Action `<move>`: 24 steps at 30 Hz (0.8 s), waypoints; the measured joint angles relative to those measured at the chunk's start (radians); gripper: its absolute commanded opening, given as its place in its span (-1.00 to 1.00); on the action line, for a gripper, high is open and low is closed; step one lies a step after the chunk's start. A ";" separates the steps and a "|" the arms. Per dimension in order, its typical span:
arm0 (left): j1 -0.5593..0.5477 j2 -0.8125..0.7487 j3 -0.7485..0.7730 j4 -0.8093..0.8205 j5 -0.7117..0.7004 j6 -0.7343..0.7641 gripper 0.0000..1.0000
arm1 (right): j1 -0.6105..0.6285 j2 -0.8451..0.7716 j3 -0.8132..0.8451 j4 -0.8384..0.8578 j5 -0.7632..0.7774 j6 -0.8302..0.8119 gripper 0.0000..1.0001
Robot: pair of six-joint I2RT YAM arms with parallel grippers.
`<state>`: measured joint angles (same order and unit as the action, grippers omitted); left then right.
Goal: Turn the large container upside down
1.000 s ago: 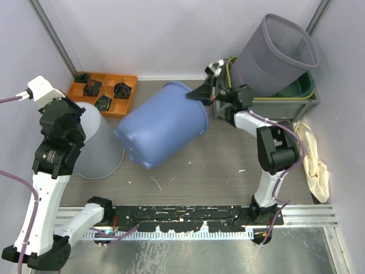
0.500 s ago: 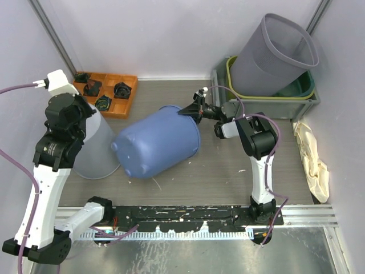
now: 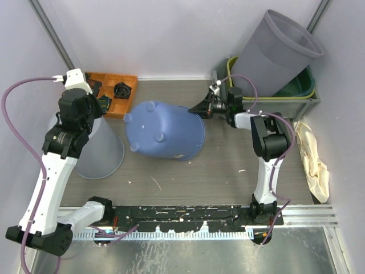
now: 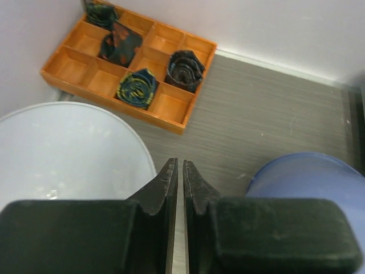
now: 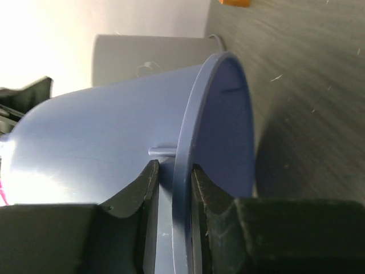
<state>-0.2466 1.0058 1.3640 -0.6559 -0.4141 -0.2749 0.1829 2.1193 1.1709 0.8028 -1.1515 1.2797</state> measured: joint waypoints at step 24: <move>-0.008 0.104 0.096 -0.008 0.331 -0.020 0.77 | 0.106 -0.109 0.070 -0.851 0.430 -1.141 0.99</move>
<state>-0.2543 1.1095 1.4597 -0.6636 -0.0830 -0.2947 0.2886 2.0098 1.2411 -0.0483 -0.7219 0.1390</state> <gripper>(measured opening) 0.743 0.992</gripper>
